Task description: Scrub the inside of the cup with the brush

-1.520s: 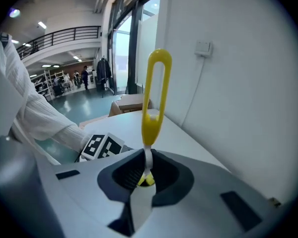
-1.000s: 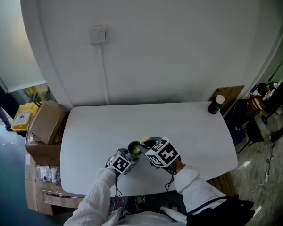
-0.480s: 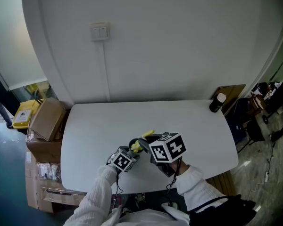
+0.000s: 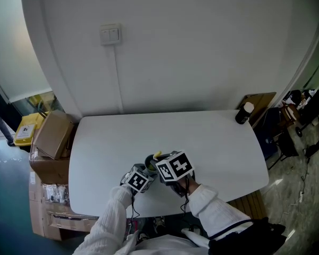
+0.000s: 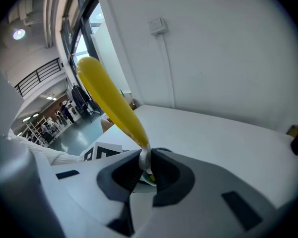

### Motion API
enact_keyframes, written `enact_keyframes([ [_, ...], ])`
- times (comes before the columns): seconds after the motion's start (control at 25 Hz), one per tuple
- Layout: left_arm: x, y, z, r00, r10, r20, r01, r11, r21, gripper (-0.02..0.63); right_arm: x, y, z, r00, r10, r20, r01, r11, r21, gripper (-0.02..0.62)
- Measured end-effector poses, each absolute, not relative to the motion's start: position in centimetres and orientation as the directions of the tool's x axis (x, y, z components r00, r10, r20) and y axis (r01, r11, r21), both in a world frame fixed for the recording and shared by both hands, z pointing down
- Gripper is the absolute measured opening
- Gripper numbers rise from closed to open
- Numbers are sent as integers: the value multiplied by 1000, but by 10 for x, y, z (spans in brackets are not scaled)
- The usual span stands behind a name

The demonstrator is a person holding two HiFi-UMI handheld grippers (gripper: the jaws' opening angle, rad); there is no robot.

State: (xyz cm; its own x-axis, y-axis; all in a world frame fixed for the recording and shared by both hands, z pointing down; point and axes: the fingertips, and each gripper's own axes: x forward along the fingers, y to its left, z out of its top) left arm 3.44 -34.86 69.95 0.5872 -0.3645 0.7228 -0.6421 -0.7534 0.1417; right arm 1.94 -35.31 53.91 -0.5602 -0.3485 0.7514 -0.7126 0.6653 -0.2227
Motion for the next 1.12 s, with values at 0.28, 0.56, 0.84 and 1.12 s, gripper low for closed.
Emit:
enact_keyframes([
  [0.28, 35, -348, 697, 594, -357, 721, -629, -765, 139, 261, 31, -366, 501, -589, -422, 690, -696, 699, -167, 86],
  [0.56, 35, -347, 697, 599, -346, 722, -610, -781, 132, 256, 27, -376, 466, -633, -480, 607, -686, 711, -153, 84],
  [0.84, 37, -345, 699, 606, -345, 717, -601, -789, 128, 253, 27, -384, 504, -625, -471, 623, -712, 671, -207, 84],
  [1.12, 36, -346, 700, 615, -345, 709, -592, -796, 125, 249, 29, -385, 540, -616, -443, 651, -702, 683, -199, 84],
])
